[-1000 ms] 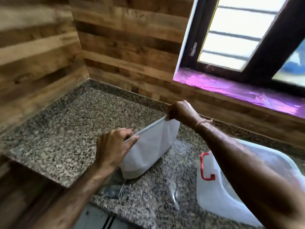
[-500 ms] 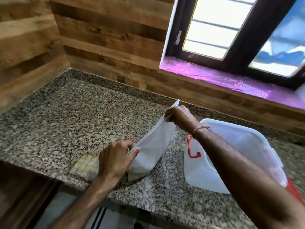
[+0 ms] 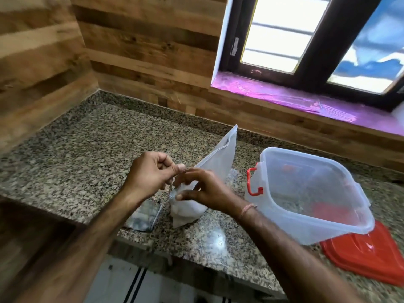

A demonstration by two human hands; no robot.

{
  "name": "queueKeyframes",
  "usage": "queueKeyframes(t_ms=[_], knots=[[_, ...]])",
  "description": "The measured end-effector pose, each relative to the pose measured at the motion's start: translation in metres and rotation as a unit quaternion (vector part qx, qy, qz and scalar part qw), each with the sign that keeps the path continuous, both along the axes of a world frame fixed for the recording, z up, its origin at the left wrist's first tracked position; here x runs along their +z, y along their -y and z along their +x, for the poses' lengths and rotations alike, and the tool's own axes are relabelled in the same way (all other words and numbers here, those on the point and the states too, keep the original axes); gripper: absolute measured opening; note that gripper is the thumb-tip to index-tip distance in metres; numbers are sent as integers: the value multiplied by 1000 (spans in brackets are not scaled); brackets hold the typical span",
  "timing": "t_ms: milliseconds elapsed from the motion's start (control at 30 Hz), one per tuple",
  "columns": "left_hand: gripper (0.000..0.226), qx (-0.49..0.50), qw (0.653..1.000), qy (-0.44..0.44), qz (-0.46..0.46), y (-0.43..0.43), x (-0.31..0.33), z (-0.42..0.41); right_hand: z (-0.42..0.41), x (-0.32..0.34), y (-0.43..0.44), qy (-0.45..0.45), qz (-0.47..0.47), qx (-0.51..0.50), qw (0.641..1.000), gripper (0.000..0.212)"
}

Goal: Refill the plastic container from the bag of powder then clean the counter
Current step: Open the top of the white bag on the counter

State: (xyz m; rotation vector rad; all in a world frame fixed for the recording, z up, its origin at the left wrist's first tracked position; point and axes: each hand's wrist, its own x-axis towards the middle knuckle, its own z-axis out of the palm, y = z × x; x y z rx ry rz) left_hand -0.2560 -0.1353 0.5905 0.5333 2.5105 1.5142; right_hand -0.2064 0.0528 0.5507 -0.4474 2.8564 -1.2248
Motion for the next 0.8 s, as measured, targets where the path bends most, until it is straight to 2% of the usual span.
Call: queueKeyframes(t_ms=[167,267,333,433,500,600,667,800], knots=[[21,17,998,39,53,-12,9,11,0,-13,20,-53,-70,-53,995,20],[17,31,995,57,81,-22,6,25,1,-10,17,-57,-73,-89,992,39],[15,37,992,72,95,-25,5,30,-1,-10,20,-30,-70,-90,993,44],[16,111,986,59,111,-21,-6,39,1,-13,13,29,-140,-76,987,27],[13,182,982,12,52,-9,-23,49,1,-16,3,64,-166,-68,982,20],[16,143,988,26,-53,-3,-53,73,-2,-18,-5,85,-181,-55,978,26],[15,136,987,24,-79,-11,-66,82,-3,-16,-4,104,-196,-41,974,31],[25,242,960,-67,-119,-25,-65,84,-7,-11,-6,106,-187,-37,976,31]])
